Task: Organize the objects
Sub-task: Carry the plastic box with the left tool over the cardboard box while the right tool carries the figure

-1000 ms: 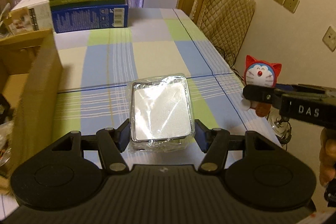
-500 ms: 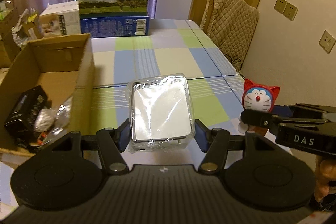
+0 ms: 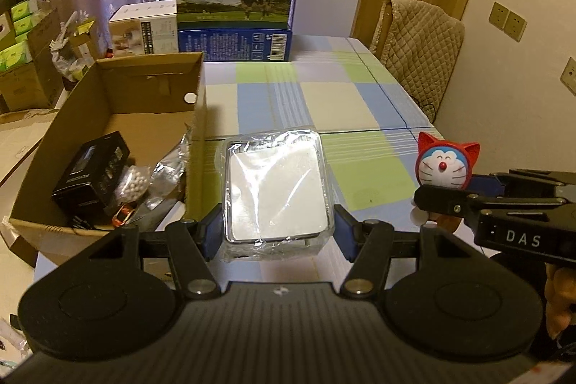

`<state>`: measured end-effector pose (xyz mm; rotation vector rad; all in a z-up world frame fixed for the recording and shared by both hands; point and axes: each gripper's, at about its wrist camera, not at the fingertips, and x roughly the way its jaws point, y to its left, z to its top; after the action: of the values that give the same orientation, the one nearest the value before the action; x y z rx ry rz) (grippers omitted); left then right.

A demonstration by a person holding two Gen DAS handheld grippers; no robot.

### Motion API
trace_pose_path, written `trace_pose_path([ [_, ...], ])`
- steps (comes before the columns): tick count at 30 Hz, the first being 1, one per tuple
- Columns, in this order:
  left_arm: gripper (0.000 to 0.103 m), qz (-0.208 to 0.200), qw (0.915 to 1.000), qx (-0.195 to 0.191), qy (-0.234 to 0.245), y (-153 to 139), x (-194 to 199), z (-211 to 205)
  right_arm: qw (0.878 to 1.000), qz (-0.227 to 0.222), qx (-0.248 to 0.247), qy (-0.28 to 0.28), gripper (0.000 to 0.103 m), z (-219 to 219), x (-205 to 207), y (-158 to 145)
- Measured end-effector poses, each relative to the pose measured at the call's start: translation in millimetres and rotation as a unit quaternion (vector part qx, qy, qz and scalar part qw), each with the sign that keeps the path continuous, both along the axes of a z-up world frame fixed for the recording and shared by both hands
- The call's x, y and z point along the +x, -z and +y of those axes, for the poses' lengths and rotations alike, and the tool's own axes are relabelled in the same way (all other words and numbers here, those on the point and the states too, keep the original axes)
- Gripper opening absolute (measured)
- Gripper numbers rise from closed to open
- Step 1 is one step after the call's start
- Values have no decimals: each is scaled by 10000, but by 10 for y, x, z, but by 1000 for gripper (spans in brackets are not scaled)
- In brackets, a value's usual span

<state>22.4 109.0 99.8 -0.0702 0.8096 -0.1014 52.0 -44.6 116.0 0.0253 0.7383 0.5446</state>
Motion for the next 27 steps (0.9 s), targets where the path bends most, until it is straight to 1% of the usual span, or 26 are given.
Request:
trace_pose_path([
  [10, 57, -2, 10000, 39, -51, -15, -55, 109, 9998, -1, -66, -194, 37, 176, -20, 14],
  [15, 57, -22, 10000, 43, -59, -32, -126, 230, 9994, 39, -57, -345, 37, 311, -38, 16],
  [19, 57, -30, 9998, 114, -182, -70, -202, 413, 9987, 87, 20, -507, 37, 458, -42, 9],
  [27, 57, -46, 9980, 269, -564, -156, -333, 906, 9957, 141, 135, -906, 37, 852, -23, -25],
])
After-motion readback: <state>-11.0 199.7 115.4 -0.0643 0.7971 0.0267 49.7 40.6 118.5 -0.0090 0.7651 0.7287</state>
